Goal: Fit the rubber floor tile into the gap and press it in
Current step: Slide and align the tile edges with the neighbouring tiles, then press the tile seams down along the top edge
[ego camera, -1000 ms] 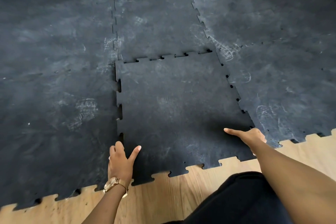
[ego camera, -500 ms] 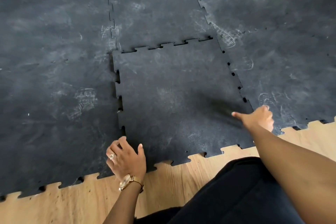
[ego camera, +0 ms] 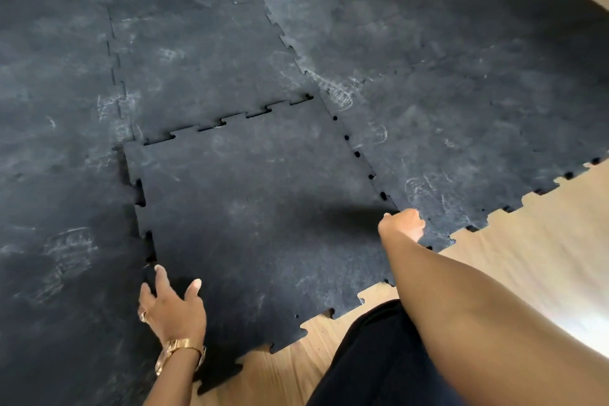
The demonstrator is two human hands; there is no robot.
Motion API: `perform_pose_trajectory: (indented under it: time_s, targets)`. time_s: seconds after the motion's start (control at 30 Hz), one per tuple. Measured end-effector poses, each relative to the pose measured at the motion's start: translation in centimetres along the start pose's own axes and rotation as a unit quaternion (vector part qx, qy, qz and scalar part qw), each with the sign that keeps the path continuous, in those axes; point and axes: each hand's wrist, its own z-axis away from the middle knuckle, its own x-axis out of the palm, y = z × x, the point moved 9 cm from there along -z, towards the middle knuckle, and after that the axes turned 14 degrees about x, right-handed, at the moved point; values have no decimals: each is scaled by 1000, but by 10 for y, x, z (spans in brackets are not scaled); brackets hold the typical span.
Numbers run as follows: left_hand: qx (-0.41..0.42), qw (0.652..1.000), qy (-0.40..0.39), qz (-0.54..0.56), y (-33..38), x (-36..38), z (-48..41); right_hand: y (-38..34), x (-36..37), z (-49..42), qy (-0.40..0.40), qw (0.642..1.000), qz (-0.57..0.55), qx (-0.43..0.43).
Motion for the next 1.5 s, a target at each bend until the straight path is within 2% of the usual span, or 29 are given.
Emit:
perform_pose_trajectory:
  time_s: [0.13, 0.3, 0.37, 0.5, 0.57, 0.67, 0.7, 0.77, 0.8, 0.83, 0.93, 1.03, 1.1, 1.2, 1.27, 1.37, 1.5]
  targets:
    - [-51, 996, 59, 37, 13, 4, -5, 3, -1, -12, 17, 995, -81, 63]
    - [-57, 995, 74, 35, 21, 6, -15, -6, 1, -25, 10, 993, -110, 49]
    - [-53, 997, 52, 23, 22, 7, -17, -8, 1, -25, 9, 995, -93, 33]
    - [-40, 998, 14, -41, 31, 8, -15, -16, -1, -25, 36, 998, 38, -19]
    - [11, 997, 9, -79, 52, 15, -16, -21, -4, -27, 38, 995, 78, -40]
    - [197, 973, -54, -110, 119, 62, -15, -17, -9, -52, -34, 998, 44, 15]
    - [263, 953, -90, -118, 144, 87, -11, -15, -10, -62, -77, 996, 0, 43]
    - [373, 906, -147, -136, 192, 132, -5, -21, -14, -71, -150, 973, -158, 74]
    - [412, 884, -163, -149, 212, 152, -3, -27, -22, -77, -128, 962, -232, 69]
    - [440, 866, -174, -164, 229, 169, -5, -35, -30, -82, -82, 961, -261, 44]
    - [463, 840, -191, -209, 263, 205, -21, -54, -33, -85, 93, 990, -98, -48]
    - [473, 827, -173, -250, 282, 224, -44, -57, -2, -85, 122, 990, -40, -56]
    - [461, 835, -155, -257, 291, 231, -65, -55, 19, -90, 121, 991, -18, -57]
    - [364, 900, -119, -209, 296, 239, -96, -57, 32, -102, 156, 985, 12, -67]
    - [304, 930, -81, -191, 297, 242, -100, -58, 34, -104, 180, 980, 34, -75]
    - [264, 945, -45, -187, 299, 248, -98, -62, 40, -106, 187, 976, 87, -75]
    - [256, 944, -39, -204, 299, 251, -100, -60, 39, -106, 181, 976, 108, -62]
